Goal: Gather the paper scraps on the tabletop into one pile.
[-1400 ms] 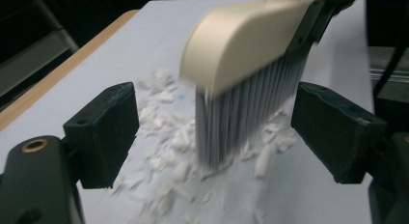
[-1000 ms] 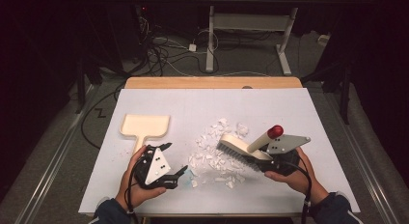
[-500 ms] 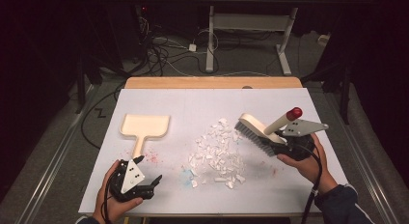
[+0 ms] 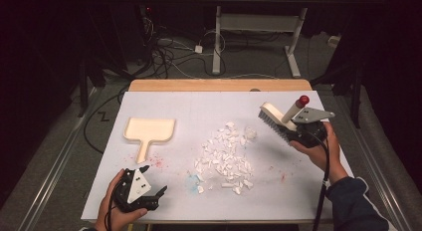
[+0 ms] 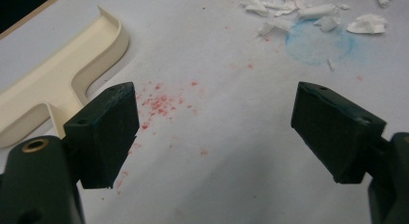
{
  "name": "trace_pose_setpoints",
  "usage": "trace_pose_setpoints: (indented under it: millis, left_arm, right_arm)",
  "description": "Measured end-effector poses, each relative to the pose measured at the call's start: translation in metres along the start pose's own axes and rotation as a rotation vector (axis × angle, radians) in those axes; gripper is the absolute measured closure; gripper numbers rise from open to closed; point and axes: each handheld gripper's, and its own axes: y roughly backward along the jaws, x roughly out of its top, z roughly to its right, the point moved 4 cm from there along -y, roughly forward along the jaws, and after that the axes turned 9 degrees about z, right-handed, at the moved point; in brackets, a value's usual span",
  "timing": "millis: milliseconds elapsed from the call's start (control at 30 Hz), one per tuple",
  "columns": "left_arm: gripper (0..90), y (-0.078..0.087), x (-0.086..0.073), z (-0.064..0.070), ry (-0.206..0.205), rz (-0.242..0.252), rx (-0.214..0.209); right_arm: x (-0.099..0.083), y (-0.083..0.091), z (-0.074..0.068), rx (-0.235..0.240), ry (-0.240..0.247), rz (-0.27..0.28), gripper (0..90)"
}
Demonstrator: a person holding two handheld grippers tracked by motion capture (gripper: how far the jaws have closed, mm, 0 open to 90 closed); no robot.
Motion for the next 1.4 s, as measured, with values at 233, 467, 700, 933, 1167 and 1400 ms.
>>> trace_pose_setpoints:
  millis: [233, 467, 700, 933, 1167, 1400]
  left_arm:
    - [16.9, -0.002, -0.001, 0.0, 0.003, -0.005, -0.004]
    - [16.9, -0.005, 0.0, 0.002, -0.008, -0.009, -0.011]
    - [16.9, -0.005, -0.001, 0.004, -0.017, -0.018, -0.018]
    - [16.9, -0.007, 0.0, 0.005, -0.021, -0.021, -0.024]
    - [17.8, -0.006, 0.0, 0.006, -0.023, -0.019, -0.034]
    - [17.9, -0.006, 0.0, 0.008, -0.032, -0.025, -0.04]
  right_arm:
    - [0.002, -0.046, 0.018, -0.06, 0.02, -0.06, 67.9]
    - [0.0, -0.094, 0.001, -0.12, 0.134, -0.152, 68.0]
    - [0.002, -0.119, -0.028, -0.081, 0.187, -0.152, 68.1]
    - [0.006, -0.12, -0.059, 0.054, 0.19, -0.066, 68.0]
    - [0.003, -0.107, -0.096, 0.199, 0.263, -0.011, 67.6]
    - [-0.002, -0.076, -0.123, 0.324, 0.338, 0.017, 67.5]
